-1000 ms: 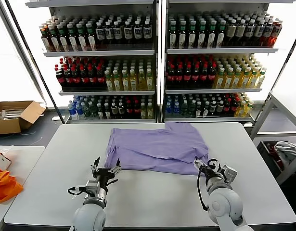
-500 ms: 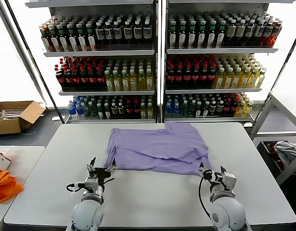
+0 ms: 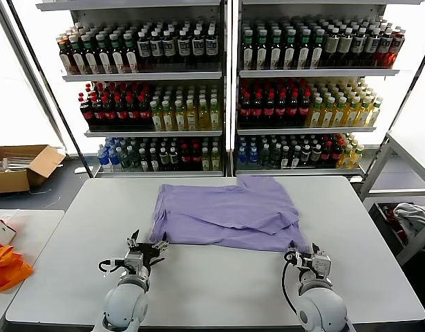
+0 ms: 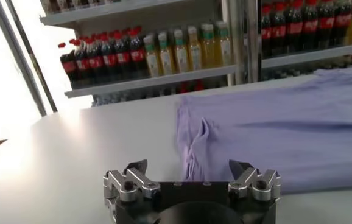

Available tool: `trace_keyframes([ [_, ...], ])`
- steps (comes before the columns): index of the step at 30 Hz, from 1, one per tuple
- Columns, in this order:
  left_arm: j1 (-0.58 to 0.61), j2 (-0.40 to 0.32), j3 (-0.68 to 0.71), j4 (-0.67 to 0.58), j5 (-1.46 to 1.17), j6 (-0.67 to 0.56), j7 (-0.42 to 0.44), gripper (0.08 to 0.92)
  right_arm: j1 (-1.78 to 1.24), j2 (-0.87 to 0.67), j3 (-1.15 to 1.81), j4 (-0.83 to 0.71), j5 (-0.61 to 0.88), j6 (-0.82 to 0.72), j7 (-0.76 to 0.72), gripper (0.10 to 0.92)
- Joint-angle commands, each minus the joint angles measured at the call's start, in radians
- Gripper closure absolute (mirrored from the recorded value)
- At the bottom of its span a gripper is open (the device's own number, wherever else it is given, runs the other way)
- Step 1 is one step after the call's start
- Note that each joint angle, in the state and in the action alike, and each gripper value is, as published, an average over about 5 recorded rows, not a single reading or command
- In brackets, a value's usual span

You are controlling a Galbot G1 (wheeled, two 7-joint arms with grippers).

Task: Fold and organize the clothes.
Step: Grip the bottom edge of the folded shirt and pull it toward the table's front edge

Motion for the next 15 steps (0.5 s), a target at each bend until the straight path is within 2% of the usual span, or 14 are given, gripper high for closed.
trace_keyframes([
  [1, -0.001, 0.015, 0.004, 0.019, -0.008, 0.035, 0.01, 0.38, -0.009, 0.005, -0.006, -0.038, -0.029, -0.004, -0.019, 0.565],
  [11, 0.007, 0.027, 0.009, -0.039, -0.135, 0.122, 0.019, 0.675, -0.023, -0.006, -0.013, -0.013, -0.03, -0.004, -0.05, 0.854],
  [15, 0.006, 0.032, 0.002, -0.042, -0.177, 0.144, 0.02, 0.787, -0.02, -0.005, -0.017, -0.005, -0.03, -0.004, -0.049, 0.904],
])
